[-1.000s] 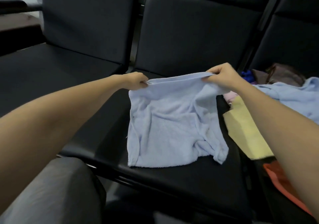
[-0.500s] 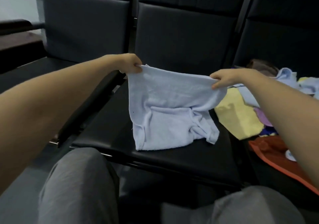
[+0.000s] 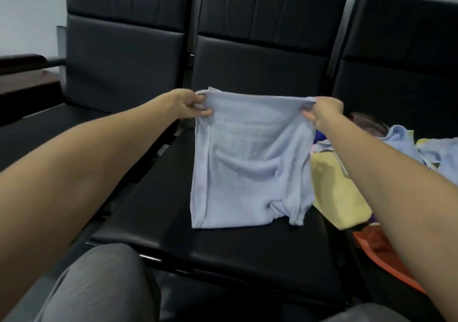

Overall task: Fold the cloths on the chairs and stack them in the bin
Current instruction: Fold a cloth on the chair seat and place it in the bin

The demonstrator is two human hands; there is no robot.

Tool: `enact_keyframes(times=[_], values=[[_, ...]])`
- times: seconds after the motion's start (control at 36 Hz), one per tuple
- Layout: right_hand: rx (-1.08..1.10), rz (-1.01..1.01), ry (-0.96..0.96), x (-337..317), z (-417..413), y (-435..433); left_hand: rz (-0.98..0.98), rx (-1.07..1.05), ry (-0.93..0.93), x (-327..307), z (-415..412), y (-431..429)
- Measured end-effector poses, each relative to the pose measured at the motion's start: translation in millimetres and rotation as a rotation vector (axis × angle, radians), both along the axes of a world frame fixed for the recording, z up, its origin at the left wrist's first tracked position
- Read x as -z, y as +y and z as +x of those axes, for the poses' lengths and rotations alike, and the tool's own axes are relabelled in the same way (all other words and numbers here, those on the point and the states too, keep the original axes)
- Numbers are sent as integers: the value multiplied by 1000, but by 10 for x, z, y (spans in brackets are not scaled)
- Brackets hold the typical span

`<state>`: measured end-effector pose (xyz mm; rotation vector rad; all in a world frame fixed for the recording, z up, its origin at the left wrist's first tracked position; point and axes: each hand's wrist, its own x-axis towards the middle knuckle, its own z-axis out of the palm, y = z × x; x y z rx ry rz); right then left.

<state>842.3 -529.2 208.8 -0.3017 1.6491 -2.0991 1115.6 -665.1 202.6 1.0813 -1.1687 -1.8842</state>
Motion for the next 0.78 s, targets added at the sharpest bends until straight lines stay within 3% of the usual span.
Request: enact_keyframes(times=[0.11, 0.19, 0.42, 0.47, 0.56, 0.61, 0.78], values=[[154, 15, 398, -456, 64, -90, -410, -152, 120, -425, -102, -60], [177, 83, 610, -565, 50, -23, -568, -192, 116, -560, -59, -54], [36, 430, 999, -264, 100, 464, -911, -52, -340, -231, 372, 173], [-170, 604, 1006, -264, 133, 626, -847, 77, -518, -183, 509, 203], [-707, 1074, 901, -348, 248, 897, -620, 526, -836, -158, 696, 274], [-941, 1233, 808, -362, 270, 983, -498, 787, -1024, -143, 774, 310], [-1120, 1442, 641, -84, 283, 1027, -314, 1040, -1208, 78, 787, 382]])
